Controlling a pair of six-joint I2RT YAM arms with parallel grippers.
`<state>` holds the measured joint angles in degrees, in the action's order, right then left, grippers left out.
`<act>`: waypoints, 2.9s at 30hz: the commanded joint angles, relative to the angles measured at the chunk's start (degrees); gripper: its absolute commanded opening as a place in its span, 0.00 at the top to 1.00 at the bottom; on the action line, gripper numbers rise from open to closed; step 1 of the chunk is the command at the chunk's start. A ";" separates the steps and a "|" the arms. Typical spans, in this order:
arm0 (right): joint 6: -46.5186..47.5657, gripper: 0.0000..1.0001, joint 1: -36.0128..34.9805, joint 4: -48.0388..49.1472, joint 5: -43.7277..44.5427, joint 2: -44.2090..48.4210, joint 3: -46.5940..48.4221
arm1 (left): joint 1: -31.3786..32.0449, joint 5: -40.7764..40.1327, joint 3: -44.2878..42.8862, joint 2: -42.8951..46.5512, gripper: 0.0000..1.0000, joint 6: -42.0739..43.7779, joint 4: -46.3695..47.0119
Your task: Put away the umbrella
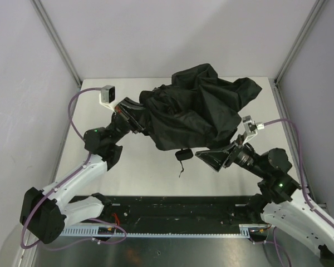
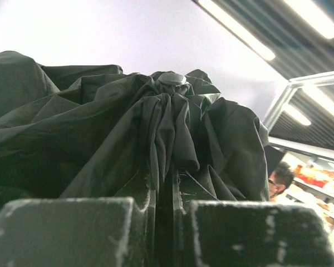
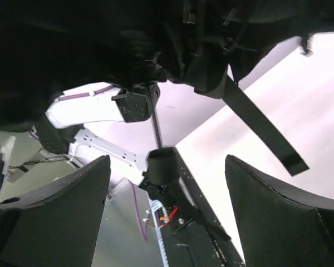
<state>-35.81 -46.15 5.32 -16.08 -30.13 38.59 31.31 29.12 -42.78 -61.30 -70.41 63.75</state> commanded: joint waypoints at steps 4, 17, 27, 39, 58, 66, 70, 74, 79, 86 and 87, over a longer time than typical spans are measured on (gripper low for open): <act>-19.07 0.16 8.02 31.47 -18.51 -10.19 -4.77 | -0.34 0.79 0.85 -0.47 1.00 -7.12 18.80; -32.28 0.45 -0.92 65.51 -23.50 -32.97 -4.27 | 0.77 1.77 0.70 -1.04 1.00 -6.04 19.07; -12.12 1.00 3.77 37.14 -15.81 -23.08 -3.54 | -2.72 8.29 4.85 -0.26 0.52 -7.32 17.20; 13.42 1.00 11.09 10.03 7.17 -12.39 -2.78 | -24.32 13.83 9.99 22.57 0.03 21.56 -53.51; 14.43 0.76 13.75 -23.01 0.45 -28.69 10.96 | -7.72 10.07 2.68 10.42 0.06 23.78 -60.76; 12.51 0.08 13.75 -50.98 7.33 -29.47 22.44 | 6.10 3.26 3.64 4.02 0.01 24.24 -60.44; 7.60 0.01 18.10 -53.86 12.13 -26.24 23.09 | 14.72 0.02 -1.32 -7.26 0.01 25.54 -58.35; 5.12 0.01 22.47 -55.08 12.75 -24.23 23.80 | 20.65 -0.69 -8.01 -20.17 0.01 25.93 -57.72; 4.33 0.01 23.14 -54.49 8.70 -19.99 23.81 | 26.01 -5.16 -15.82 -32.42 0.11 27.60 -58.58; 8.40 0.01 21.95 -60.82 5.16 -14.98 22.77 | 20.07 -10.69 -21.16 -40.72 0.75 40.29 -62.40; 8.22 0.01 20.91 -61.46 5.25 -14.57 22.72 | 18.55 -11.25 -21.79 -40.77 0.84 42.52 -62.55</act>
<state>-29.30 -23.42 -51.68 -8.93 -46.74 59.92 55.42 23.11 -60.49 -101.73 -39.29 2.20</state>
